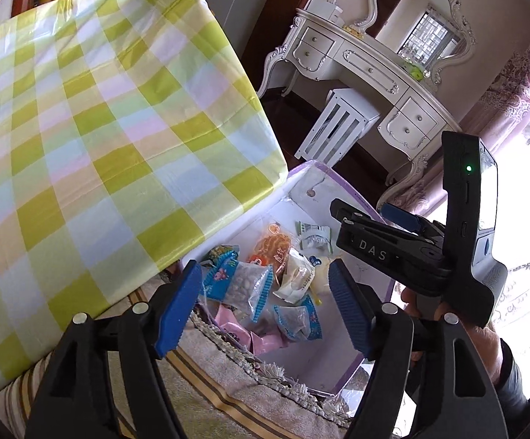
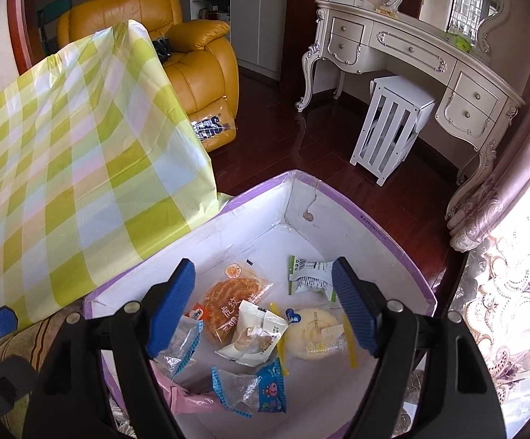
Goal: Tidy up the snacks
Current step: 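Move both open tools back over the clear bread packets on the table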
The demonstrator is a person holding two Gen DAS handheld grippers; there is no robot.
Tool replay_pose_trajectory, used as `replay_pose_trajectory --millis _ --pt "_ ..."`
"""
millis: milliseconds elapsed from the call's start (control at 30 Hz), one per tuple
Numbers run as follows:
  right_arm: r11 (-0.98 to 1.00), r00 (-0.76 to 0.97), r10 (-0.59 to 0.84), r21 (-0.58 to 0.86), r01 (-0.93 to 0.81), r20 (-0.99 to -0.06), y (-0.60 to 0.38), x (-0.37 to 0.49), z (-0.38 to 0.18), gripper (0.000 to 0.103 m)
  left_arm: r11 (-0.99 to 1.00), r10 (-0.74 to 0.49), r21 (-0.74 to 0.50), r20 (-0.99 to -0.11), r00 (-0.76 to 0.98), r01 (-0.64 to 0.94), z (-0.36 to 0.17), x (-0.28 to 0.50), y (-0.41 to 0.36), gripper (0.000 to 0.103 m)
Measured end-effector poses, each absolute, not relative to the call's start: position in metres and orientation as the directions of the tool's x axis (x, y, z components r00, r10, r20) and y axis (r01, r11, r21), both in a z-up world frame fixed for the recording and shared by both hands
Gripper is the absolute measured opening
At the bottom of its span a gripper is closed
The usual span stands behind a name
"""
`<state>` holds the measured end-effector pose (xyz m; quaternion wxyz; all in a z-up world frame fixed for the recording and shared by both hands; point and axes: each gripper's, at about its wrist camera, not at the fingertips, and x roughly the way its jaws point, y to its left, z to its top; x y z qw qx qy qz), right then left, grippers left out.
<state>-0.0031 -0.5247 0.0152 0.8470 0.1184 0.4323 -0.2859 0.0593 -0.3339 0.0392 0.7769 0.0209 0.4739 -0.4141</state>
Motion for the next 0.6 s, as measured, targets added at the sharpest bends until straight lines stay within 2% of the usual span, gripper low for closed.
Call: replay_pose_trajectory --millis 267,600 --pt "0.826 0.484 -0.425 -0.109 0.553 -0.765 -0.49 0.02 0.035 0.078 0.778 -0.539 -0.245 -0.734 0.414 0.579 0.061 0.087 -0.293 0.079" --pt "0.827 0.548 -0.514 -0.211 0.521 -0.66 -0.428 0.052 0.069 0.087 0.927 -0.282 0.003 -0.65 0.706 0.374 0.094 0.112 -0.236 0.096"
